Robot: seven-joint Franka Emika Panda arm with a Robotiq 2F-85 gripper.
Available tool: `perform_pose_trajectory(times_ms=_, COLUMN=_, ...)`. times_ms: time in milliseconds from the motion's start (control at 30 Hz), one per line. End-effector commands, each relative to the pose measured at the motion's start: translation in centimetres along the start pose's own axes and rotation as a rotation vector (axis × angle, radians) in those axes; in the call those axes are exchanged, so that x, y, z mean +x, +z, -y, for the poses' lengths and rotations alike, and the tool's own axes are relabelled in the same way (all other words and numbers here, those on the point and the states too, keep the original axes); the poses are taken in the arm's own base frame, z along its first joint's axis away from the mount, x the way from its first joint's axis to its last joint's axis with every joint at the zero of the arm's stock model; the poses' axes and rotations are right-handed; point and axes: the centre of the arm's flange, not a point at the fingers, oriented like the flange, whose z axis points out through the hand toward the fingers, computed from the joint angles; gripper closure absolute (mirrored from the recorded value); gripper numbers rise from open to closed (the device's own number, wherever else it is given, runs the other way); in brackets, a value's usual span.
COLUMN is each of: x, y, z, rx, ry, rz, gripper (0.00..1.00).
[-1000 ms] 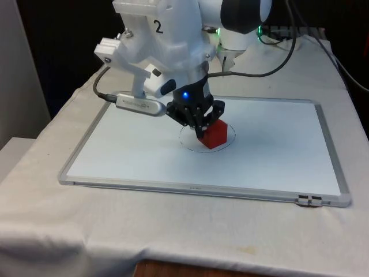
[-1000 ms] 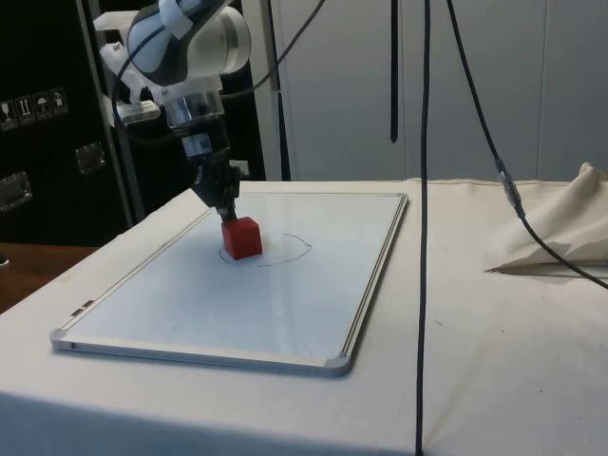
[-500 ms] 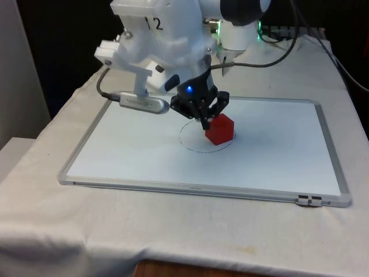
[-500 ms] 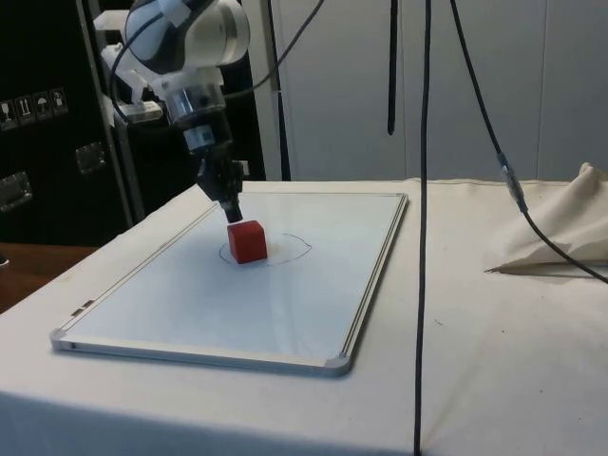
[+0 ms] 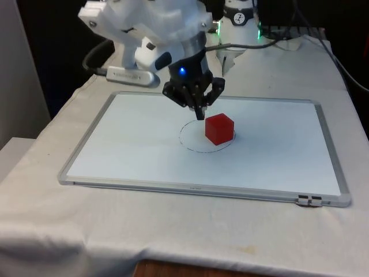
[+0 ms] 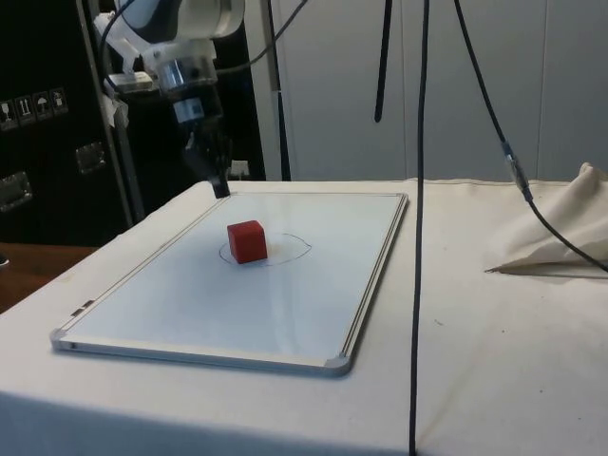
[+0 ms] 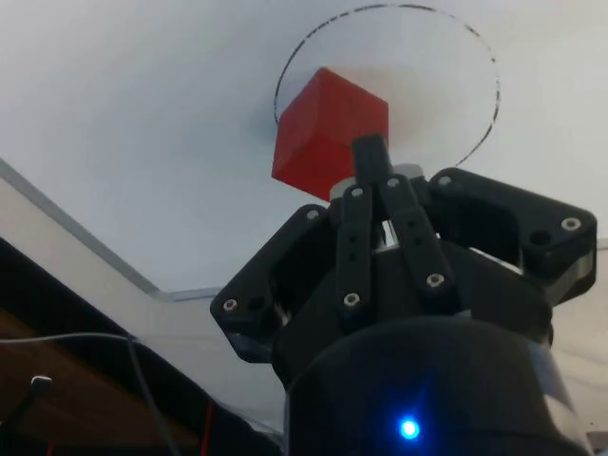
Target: Push the cube into the marked area.
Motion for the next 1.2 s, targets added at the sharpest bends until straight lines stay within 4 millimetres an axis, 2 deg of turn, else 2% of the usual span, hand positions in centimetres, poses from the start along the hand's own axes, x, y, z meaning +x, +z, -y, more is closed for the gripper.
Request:
perform_pose_trajectory(times_ms=0, x=-0.2, y=-0.4, z=-0.1, rx=0.004, ry=0.006, rz=-0.002, gripper=1.00)
perform_pose_trajectory(times_ms=133, x=-0.7, y=-2.0, z=-0.4, rx=0.005, ry=0.006, rz=-0.020, gripper=1.00)
perform_pose_trajectory(times_ms=200, x=-0.5, y=-1.9, z=-0.5, rx=0.005, ry=0.006, rz=-0.016, gripper=1.00)
perform_pose_trajectory(times_ms=267, x=-1.2, y=-2.9, z=-0.8, rx=0.007, ry=0.003, rz=-0.032, gripper=1.00)
perform_pose_trajectory(times_ms=433, x=-1.9, y=-3.7, z=-1.3, rx=0.012, ry=0.000, rz=-0.051, gripper=1.00)
perform_pose_trajectory(times_ms=633, x=-2.5, y=-4.3, z=-1.3, rx=0.014, ry=-0.007, rz=-0.079, gripper=1.00)
perform_pose_trajectory(times_ms=800, x=-2.8, y=-4.3, z=-0.6, rx=-0.001, ry=-0.015, rz=-0.107, gripper=1.00)
perform_pose_trajectory(times_ms=1167, x=-2.2, y=-4.1, z=0.8, rx=-0.058, ry=-0.039, rz=-0.167, gripper=1.00)
